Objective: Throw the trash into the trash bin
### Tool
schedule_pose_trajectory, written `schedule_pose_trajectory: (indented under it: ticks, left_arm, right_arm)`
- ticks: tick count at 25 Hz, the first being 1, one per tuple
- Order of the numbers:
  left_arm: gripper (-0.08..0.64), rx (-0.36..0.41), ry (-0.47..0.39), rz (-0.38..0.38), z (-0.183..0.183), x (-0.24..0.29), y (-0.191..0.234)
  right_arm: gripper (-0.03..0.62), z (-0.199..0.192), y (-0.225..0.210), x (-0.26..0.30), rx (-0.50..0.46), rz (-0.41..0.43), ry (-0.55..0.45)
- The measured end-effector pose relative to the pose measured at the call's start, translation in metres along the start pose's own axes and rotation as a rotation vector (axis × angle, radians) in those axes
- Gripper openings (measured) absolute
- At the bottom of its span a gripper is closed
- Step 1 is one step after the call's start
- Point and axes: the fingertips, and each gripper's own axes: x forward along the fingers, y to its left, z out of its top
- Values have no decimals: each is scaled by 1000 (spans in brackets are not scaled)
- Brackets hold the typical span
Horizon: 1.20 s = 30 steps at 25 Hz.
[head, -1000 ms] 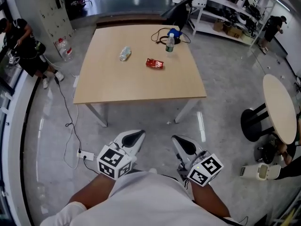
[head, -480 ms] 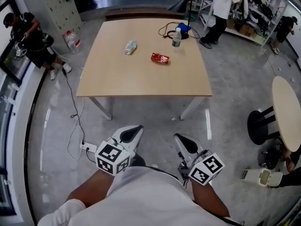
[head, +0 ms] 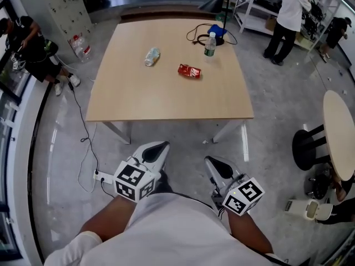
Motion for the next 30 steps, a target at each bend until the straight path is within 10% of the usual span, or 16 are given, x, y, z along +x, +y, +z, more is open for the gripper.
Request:
schedule_pose_trajectory:
  ticks: [20,30]
  left_arm:
    - [8,4,22,-64,62,76,196]
    - [8,-18,74,-96,54,107,239]
  right_arm:
    - [2,51,-89,211,-26,-123,107]
    - [2,56,-123,262,-208,-175,248]
